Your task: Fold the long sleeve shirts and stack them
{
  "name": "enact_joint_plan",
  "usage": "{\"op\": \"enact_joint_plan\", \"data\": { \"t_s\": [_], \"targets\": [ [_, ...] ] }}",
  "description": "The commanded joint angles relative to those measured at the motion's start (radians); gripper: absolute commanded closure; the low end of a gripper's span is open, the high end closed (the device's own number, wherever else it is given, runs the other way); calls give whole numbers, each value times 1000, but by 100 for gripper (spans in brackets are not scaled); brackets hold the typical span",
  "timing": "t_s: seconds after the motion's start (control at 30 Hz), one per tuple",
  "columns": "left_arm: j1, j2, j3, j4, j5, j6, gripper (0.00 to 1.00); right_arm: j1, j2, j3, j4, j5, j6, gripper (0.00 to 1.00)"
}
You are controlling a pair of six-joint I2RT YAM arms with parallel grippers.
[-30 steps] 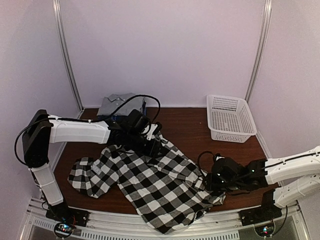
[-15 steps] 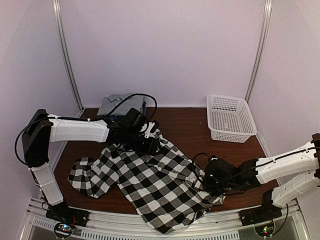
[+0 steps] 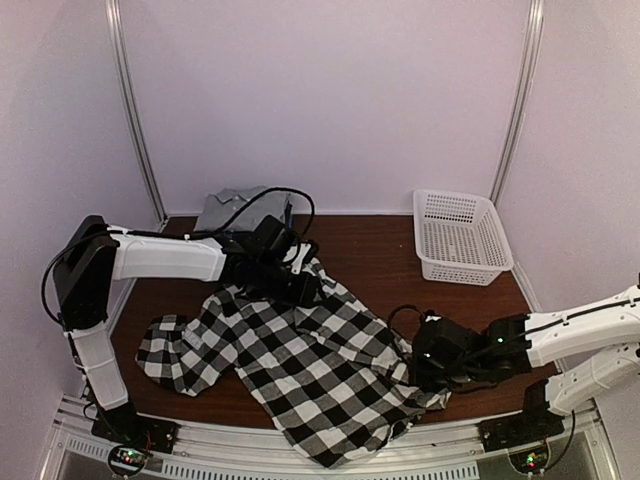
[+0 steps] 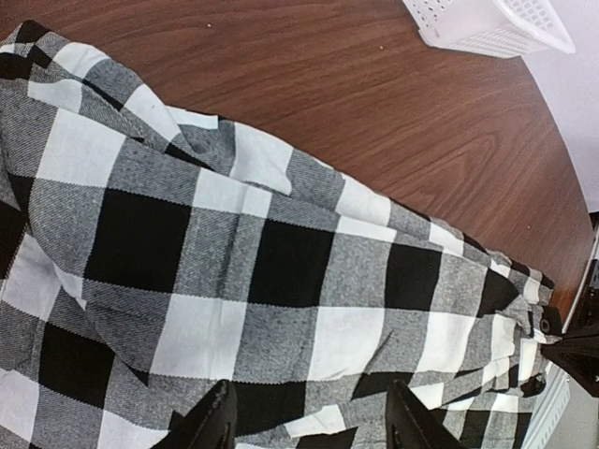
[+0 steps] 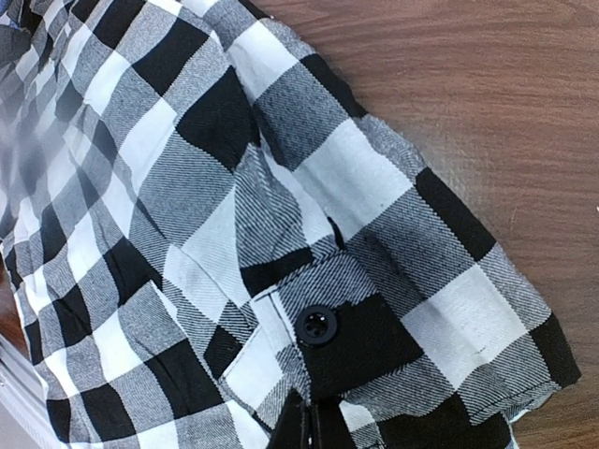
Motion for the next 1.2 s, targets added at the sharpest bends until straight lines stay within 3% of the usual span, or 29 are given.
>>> {"op": "enact_joint_plan", "data": {
  "t_s": [0.0,0.07,0.23,0.4,0.53,0.73,0.9,1.17],
  "targets": [
    [12,71,55,53,7,8,45,19,-6,-44,-29,8,59,100],
    [17,100,70,57,6,7,46,19,0,-47,-22,8,66,100],
    [38,150,78,63,-22,-11,48,25,-27,-2,-75,40,64,75],
    [68,190,76,55,-45,-11,48,25,-66,84,-163,94,28,67],
    [78,190,92,36,-64,5,48,19,-52,136,-110,126,-49,67],
    [81,173,146,-17,-84,15,48,-53,102,195,50,80,-166,74],
    [91,93,116,-32,-116,4,48,-113,164,86,237,-13,-181,77],
    [153,-63,-26,-37,-152,-34,48,-122,181,-36,323,-73,-142,79]
  ]
}}
